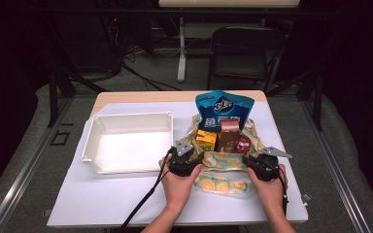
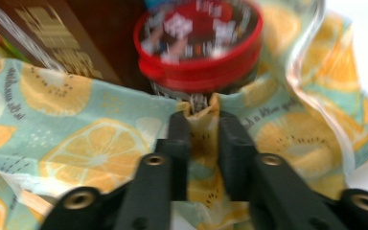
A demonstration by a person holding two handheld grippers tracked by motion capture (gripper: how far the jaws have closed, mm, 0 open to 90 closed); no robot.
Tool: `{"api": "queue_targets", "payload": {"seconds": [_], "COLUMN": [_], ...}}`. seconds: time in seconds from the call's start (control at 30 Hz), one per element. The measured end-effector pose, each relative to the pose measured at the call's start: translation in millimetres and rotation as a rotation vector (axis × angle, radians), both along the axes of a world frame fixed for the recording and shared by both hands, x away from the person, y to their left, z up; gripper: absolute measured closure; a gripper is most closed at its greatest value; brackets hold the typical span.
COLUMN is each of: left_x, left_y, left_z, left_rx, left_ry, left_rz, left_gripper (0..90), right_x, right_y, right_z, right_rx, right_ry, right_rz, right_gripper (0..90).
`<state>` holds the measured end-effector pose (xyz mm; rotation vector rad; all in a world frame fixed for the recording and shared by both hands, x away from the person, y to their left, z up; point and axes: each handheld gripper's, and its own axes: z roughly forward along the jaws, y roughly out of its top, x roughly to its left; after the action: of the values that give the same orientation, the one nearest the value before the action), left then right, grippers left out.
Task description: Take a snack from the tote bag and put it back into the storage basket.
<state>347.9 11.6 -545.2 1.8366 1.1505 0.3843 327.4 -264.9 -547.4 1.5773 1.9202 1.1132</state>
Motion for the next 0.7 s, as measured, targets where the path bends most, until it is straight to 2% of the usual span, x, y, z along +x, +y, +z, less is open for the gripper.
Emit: {"api": "queue_targets", "payload": {"seconds": [0.07, 0.1, 0.13, 0.17, 0.2, 0.23, 0.3, 0.33, 0.37, 0.43, 0.47, 0.5, 0.53, 0.6, 0.67, 0.7], "left_x": [3.5, 5.5, 5.9, 6.4, 6.5, 6.0, 5.7, 6.2, 6.5, 7.1, 7.1, 6.4, 4.7, -0.1, -4.1, -6.1], "left_y": [0.3, 1.2, 2.0, 2.1, 2.3, 0.8, -0.4, 0.5, 0.7, 2.0, 2.3, 2.1, 1.8, 3.1, 7.3, 9.5], "left_z": [-7.5, -13.8, -19.0, -22.4, -22.3, -22.2, -22.4, -22.6, -22.7, -22.5, -22.4, -22.3, -21.7, -19.9, -15.7, -13.1], "left_rx": [0.016, 0.023, 0.035, 0.036, 0.037, 0.051, 0.058, 0.05, 0.047, 0.045, 0.044, 0.043, 0.045, 0.036, 0.015, 0.005], "left_ry": [0.064, 0.106, 0.126, 0.139, 0.141, 0.13, 0.128, 0.135, 0.135, 0.142, 0.143, 0.138, 0.122, 0.095, 0.071, 0.066], "left_rz": [-0.017, -0.029, -0.03, -0.029, -0.032, -0.029, -0.028, -0.03, -0.028, -0.035, -0.036, -0.037, -0.034, -0.025, -0.022, -0.023], "left_gripper": [74.5, 81.6, 87.3, 89.6, 89.9, 90.0, 90.0, 90.0, 90.0, 90.0, 89.9, 89.7, 88.5, 81.8, 75.3, 71.6], "right_x": [1.5, 2.6, 4.3, 4.7, 4.8, 5.1, 3.6, 3.0, 2.4, -0.4, -1.9, -4.7, -7.1, -13.1, -21.0, -25.4], "right_y": [0.8, 0.6, 1.0, 1.4, -1.5, -0.9, 1.9, 4.2, 5.6, 6.1, 7.1, 3.0, 1.5, -1.9, -4.3, -3.6], "right_z": [-5.8, -9.5, -14.5, -16.9, -14.3, -13.5, -13.1, -13.9, -13.9, -12.8, -12.4, -6.5, -2.3, 7.7, 19.0, 26.6], "right_rx": [-0.041, -0.047, -0.055, -0.019, -0.056, -0.068, -0.107, -0.114, -0.124, -0.125, -0.086, -0.107, -0.072, -0.039, -0.024, -0.012], "right_ry": [0.038, 0.054, 0.08, 0.061, 0.084, 0.091, 0.08, 0.065, 0.058, 0.027, -0.007, -0.012, -0.043, -0.092, -0.132, -0.17], "right_rz": [-0.001, -0.005, -0.016, -0.016, 0.0, 0.001, 0.0, -0.006, -0.011, -0.017, -0.032, -0.028, -0.035, -0.045, -0.053, -0.055], "right_gripper": [86.7, 88.0, 88.6, 88.7, 88.8, 89.0, 88.8, 88.0, 83.5, 69.4, 64.3, 60.0, 56.2, 49.4, 44.1, 41.5]}}
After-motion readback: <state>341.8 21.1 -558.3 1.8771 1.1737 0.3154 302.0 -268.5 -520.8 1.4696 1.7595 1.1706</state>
